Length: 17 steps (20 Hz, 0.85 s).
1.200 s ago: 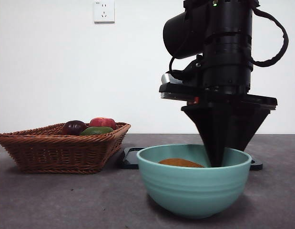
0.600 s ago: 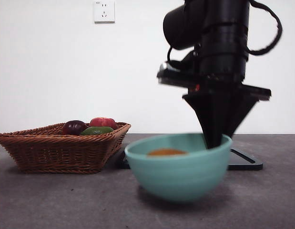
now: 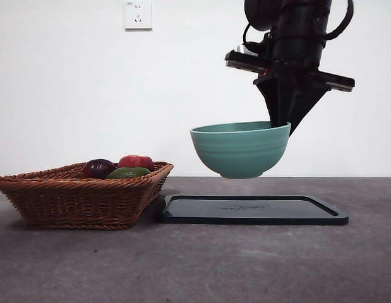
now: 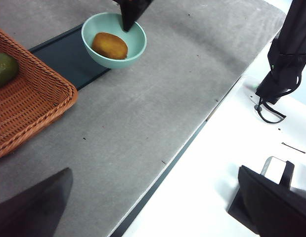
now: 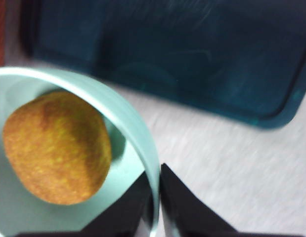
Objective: Pick up the wifruite, put it on the bowl, pick up the plate, put it on desk
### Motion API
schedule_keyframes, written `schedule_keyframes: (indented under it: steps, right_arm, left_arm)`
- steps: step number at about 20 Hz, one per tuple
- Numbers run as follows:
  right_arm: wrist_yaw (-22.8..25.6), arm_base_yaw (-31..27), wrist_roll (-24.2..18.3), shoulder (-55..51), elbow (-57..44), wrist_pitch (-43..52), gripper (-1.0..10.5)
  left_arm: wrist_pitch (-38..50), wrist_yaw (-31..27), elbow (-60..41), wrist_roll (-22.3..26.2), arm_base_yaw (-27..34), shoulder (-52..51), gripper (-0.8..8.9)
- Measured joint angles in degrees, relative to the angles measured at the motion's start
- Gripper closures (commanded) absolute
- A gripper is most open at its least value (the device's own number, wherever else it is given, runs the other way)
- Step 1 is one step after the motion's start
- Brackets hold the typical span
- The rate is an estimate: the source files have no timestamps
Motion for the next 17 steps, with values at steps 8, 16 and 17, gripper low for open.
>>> schedule_keyframes:
  steps: [8,16,17]
  right_arm:
    - [-3.1,-5.97,-3.74,14.82,12.87,-0.24,9.4]
    - [-6.14,-7.63,-5.2,20.92,13.31,4.74,9.3]
    - [-6.1,-7.65,-5.22,20.9,13.38,4.63,9.0]
  left_arm:
    - [1.38,0.0,0.0,0.0,0.0,0.0,1.88]
    - [1.33,0.0,0.0,0.0,0.0,-0.02,1.88]
    - [1.33,0.0,0.0,-0.02,0.0,-0.02,1.88]
